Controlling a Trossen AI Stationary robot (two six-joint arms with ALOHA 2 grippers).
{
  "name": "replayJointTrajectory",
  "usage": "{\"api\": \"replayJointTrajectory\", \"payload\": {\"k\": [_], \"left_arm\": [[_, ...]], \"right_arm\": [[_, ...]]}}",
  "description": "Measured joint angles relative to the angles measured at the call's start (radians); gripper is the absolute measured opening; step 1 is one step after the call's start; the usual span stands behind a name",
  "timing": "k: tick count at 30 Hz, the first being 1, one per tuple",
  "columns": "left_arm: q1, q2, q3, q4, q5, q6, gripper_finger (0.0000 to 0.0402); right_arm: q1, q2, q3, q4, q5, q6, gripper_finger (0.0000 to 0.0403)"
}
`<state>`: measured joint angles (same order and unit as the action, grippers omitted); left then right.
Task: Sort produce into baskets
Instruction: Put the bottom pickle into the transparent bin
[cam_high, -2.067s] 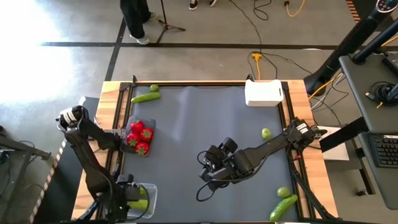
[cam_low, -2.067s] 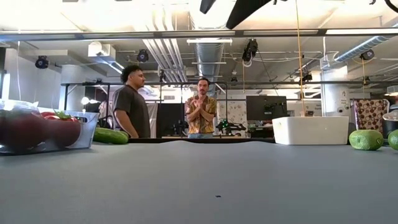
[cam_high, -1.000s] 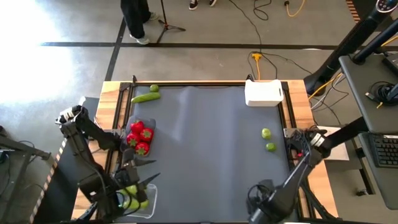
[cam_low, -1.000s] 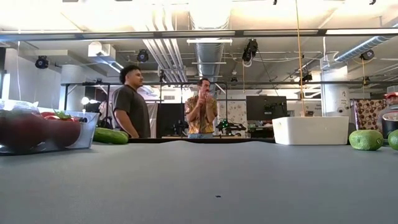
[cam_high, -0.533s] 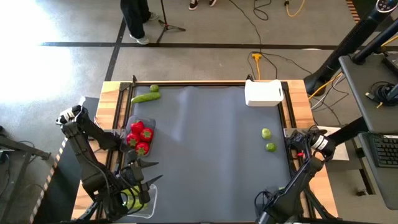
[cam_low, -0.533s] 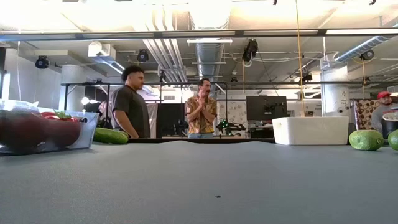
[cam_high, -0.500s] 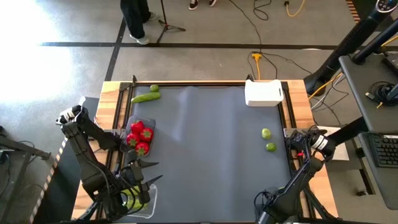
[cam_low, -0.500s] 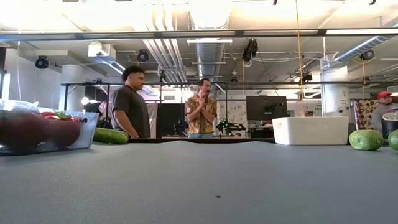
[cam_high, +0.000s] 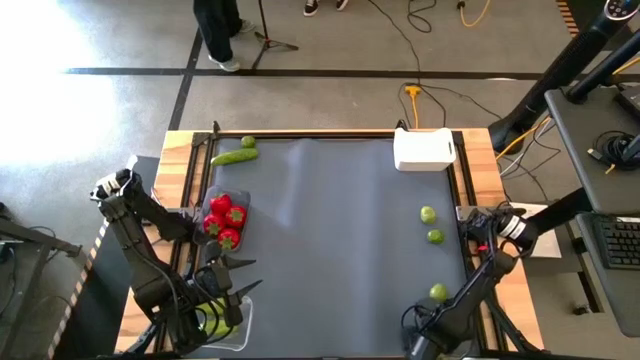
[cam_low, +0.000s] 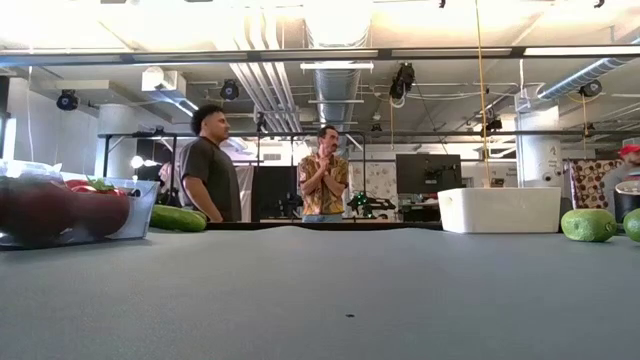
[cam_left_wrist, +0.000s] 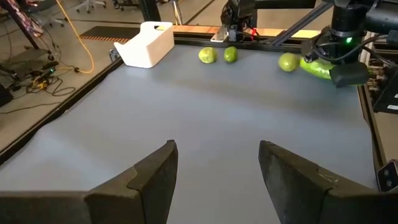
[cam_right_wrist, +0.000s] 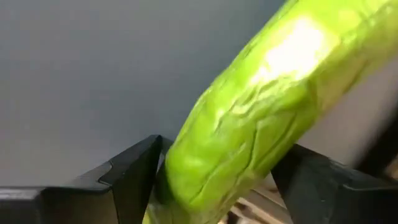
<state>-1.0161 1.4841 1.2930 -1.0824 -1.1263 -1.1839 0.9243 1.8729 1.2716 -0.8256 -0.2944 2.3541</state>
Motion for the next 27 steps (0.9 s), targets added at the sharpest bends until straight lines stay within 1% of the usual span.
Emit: {"api": "replayJointTrajectory", "payload": {"k": [2,5,9,12,14,19,23,27], "left_arm": [[0.0,0.0,0.0,0.0,0.0,0.0,0.0208],[0.0,0.0,0.002,-0.001,0.011,0.009,0.0208],[0.0,-0.004,0.034,-0.01,0.039,0.084,0.0208],[0.0,-0.005,0.066,-0.043,0.045,0.1,0.0208],[0.0,-0.006,0.084,-0.062,0.045,0.102,0.0208],[0.0,-0.006,0.097,-0.064,0.038,0.099,0.0208],[0.002,-0.006,0.091,-0.06,0.038,0.087,0.0208],[0.002,-0.006,0.089,-0.058,0.047,0.082,0.0208]], "right_arm": [[-0.014,0.0,0.006,0.001,0.05,-0.017,0.0267],[-0.044,0.002,0.018,0.006,0.103,-0.05,0.0232],[-0.097,0.003,0.042,0.007,0.108,-0.142,0.0179],[-0.139,0.003,0.073,-0.011,0.106,-0.24,0.0149],[-0.172,0.003,0.105,-0.019,0.131,-0.314,0.0147],[-0.256,0.003,0.176,-0.032,0.275,-0.539,0.0147],[-0.315,0.003,0.19,0.012,0.332,-0.804,0.0155],[-0.336,0.003,0.19,0.12,0.408,-1.088,0.0154]]}}
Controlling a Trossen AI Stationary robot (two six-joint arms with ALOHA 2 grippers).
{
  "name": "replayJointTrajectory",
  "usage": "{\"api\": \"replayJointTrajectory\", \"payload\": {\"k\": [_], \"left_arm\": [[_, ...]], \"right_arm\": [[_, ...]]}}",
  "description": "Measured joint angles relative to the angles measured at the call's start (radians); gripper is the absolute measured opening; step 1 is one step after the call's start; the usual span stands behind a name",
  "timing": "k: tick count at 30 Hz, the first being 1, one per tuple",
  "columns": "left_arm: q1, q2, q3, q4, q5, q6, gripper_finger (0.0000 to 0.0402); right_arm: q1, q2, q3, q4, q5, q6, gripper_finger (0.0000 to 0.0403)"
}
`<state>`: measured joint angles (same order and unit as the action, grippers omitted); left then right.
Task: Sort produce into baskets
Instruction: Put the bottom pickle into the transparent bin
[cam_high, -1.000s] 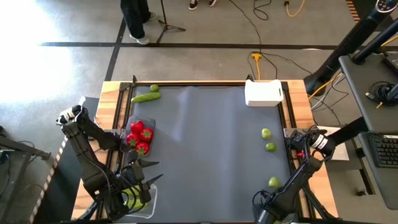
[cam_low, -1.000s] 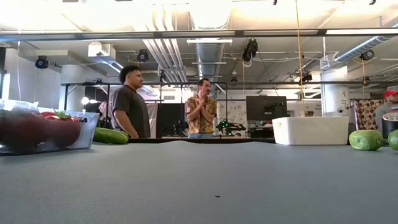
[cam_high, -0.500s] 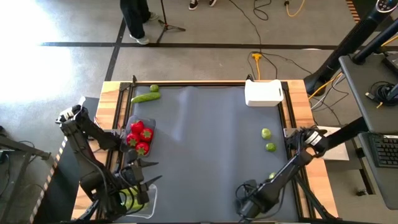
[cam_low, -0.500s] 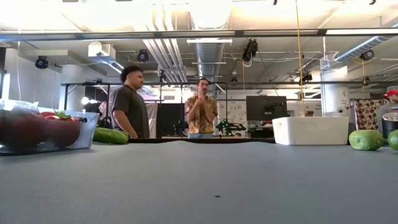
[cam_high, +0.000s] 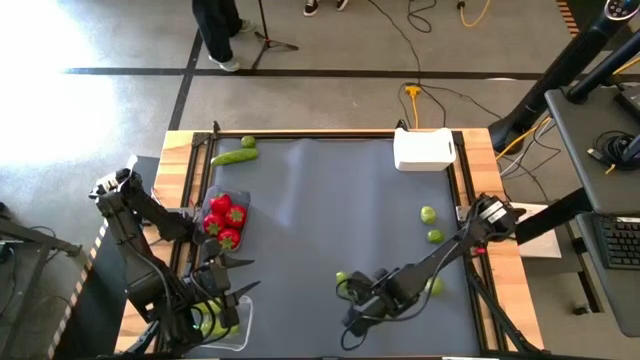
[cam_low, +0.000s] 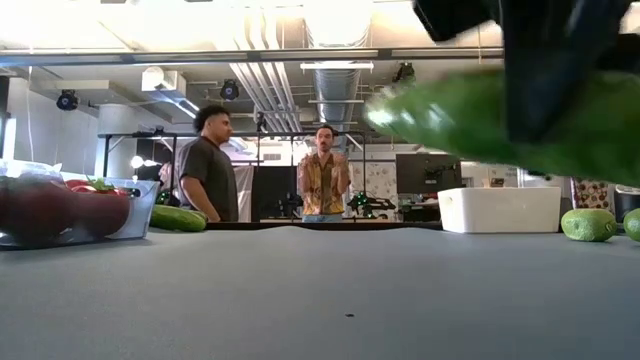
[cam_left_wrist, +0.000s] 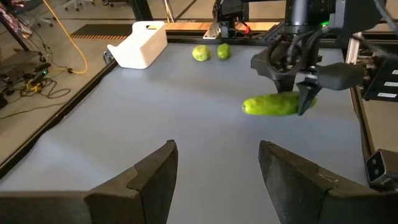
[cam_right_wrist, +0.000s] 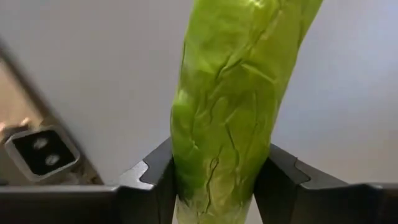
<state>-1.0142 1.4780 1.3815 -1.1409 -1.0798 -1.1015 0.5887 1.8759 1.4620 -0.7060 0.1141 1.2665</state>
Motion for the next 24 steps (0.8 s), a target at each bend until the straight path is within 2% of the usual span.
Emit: {"api": "replayJointTrajectory", "payload": {"k": [4,12,20,24], "left_arm": [[0.0,0.0,0.0,0.01,0.0,-0.029,0.0208],[0.0,-0.001,-0.004,0.045,-0.029,-0.035,0.0208],[0.025,0.014,-0.049,0.075,0.079,-0.158,0.0208],[0.039,0.02,-0.092,0.186,0.163,-0.166,0.021]], "right_arm": [[-0.029,0.008,0.0,0.072,0.015,-0.149,0.0148],[-0.141,0.056,0.002,0.087,0.02,-0.193,0.0151],[-0.245,0.094,0.002,0.087,0.021,-0.348,0.0156],[-0.261,0.119,0.002,0.099,0.018,-0.407,0.0176]]}}
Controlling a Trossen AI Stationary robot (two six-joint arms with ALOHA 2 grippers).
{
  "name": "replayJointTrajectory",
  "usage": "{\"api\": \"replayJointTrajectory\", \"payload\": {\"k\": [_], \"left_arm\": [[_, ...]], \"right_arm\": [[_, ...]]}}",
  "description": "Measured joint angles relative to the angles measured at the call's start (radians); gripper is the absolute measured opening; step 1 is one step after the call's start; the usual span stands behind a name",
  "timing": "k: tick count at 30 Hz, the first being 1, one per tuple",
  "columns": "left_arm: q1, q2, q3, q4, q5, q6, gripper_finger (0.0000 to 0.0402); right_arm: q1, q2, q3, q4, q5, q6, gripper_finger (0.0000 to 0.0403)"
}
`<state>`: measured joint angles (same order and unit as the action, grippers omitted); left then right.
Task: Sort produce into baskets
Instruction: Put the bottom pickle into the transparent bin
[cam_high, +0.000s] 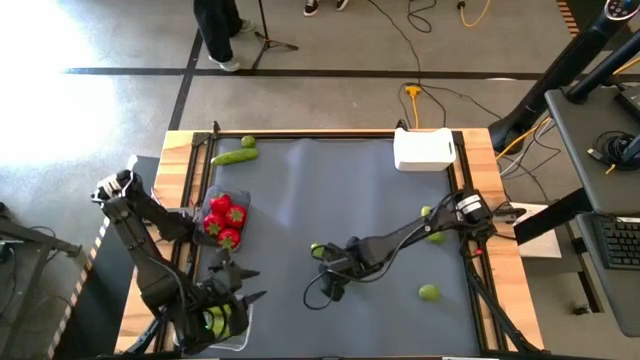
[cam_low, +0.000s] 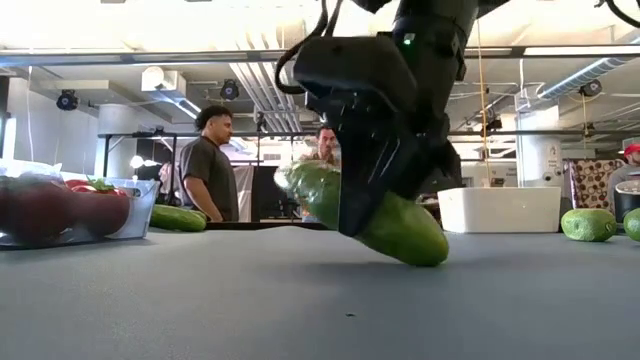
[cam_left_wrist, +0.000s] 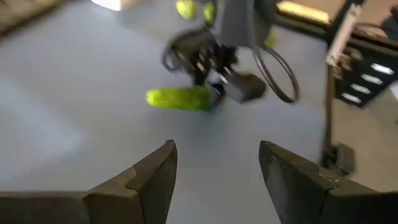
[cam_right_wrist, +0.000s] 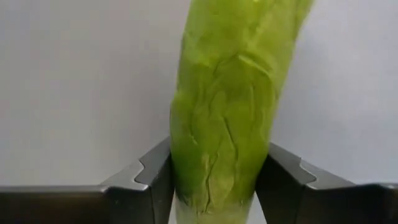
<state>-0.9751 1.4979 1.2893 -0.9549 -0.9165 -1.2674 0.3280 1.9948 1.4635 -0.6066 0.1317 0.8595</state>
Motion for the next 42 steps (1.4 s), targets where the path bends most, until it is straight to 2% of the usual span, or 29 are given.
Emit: {"api": "replayJointTrajectory", "payload": {"k": [3,7,10,17,20,23,26,29,32,42], "left_arm": [[0.012,0.0,-0.031,0.061,0.045,-0.015,0.0219],[0.07,-0.021,-0.061,0.064,0.105,-0.04,0.024],[0.165,-0.024,-0.072,0.073,0.195,0.041,0.0258],[0.442,-0.024,-0.077,0.343,0.482,0.594,0.0296],[0.537,-0.021,-0.098,0.435,0.613,0.833,0.0307],[0.618,0.0,-0.149,0.496,0.768,0.984,0.0316],[0.66,0.037,-0.219,0.59,0.867,1.095,0.0325],[0.67,0.088,-0.256,0.685,0.855,1.188,0.033],[0.679,0.155,-0.263,0.736,0.837,1.231,0.0331],[0.705,0.356,-0.245,0.833,0.833,1.185,0.0311]], "right_arm": [[-0.002,0.02,0.0,-0.011,0.0,-0.009,0.0201],[-0.002,0.012,0.001,-0.021,-0.038,-0.052,0.0242],[-0.002,-0.03,0.0,-0.07,-0.089,-0.059,0.0272],[0.052,-0.221,0.048,-0.362,-0.079,-0.022,0.0314],[0.104,-0.324,0.054,-0.432,-0.059,0.089,0.0319],[0.181,-0.403,0.053,-0.445,-0.006,0.228,0.0319],[0.273,-0.441,0.052,-0.443,0.108,0.371,0.0318],[0.356,-0.453,0.052,-0.44,0.235,0.477,0.032],[0.406,-0.442,0.052,-0.441,0.31,0.553,0.032],[0.426,-0.375,0.048,-0.443,0.314,0.614,0.032]]}}
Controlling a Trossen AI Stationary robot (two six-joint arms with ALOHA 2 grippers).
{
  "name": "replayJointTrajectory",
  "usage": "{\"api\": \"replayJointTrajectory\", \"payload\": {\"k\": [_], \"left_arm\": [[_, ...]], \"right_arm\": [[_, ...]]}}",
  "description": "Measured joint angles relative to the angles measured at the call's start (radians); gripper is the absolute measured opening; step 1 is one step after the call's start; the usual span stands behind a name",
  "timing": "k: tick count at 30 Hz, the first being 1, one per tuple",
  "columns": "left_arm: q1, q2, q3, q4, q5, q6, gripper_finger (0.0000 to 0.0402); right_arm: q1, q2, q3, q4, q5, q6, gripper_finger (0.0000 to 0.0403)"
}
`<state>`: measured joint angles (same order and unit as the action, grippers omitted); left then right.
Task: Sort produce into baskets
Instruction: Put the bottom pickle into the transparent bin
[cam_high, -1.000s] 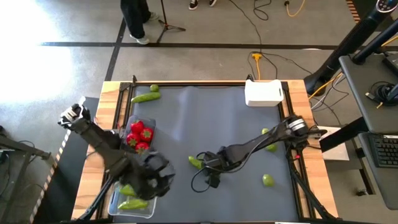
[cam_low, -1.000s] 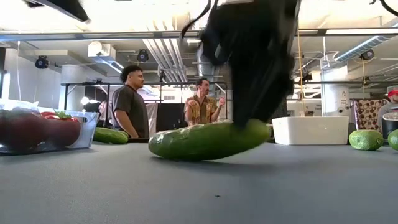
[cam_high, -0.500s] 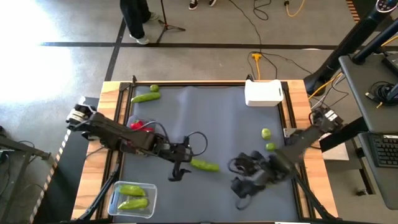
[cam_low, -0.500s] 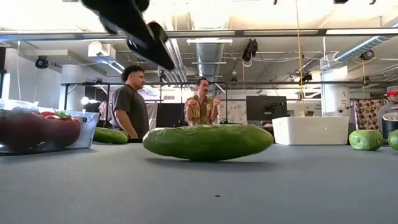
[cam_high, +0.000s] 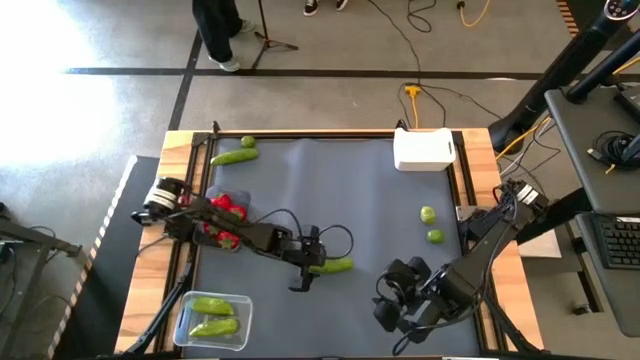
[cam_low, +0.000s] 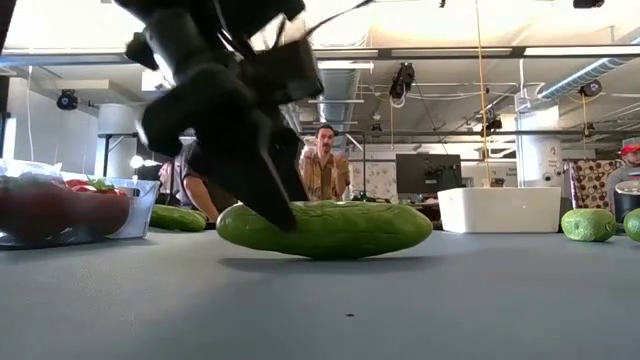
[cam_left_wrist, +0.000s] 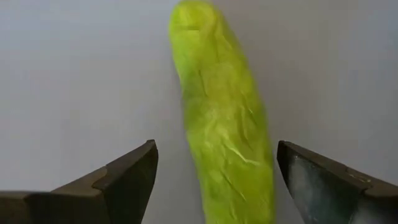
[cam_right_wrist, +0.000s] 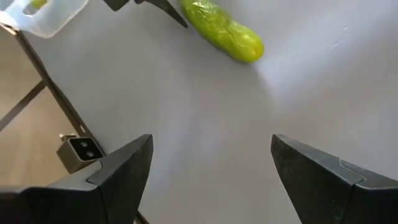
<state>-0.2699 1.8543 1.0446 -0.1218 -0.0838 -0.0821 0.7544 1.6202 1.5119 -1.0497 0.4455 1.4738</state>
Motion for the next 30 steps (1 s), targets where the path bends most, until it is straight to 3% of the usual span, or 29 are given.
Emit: {"api": "replayJointTrajectory", "payload": {"k": [10,20,23,30], "left_arm": [[-0.01,0.081,0.006,0.08,-0.046,-0.154,0.0301],[-0.025,0.08,0.007,0.177,-0.066,-0.285,0.0163],[-0.029,0.078,0.007,0.195,-0.065,-0.31,0.0142],[-0.079,-0.086,0.006,0.042,-0.064,-0.319,0.0145]], "right_arm": [[-0.001,0.018,0.0,-0.002,0.0,-0.009,0.0295],[-0.033,0.018,-0.001,-0.01,0.001,-0.012,0.0273],[-0.052,0.018,-0.001,-0.009,0.001,-0.029,0.0266],[-0.069,0.018,0.0,-0.009,0.001,-0.053,0.0251]]}}
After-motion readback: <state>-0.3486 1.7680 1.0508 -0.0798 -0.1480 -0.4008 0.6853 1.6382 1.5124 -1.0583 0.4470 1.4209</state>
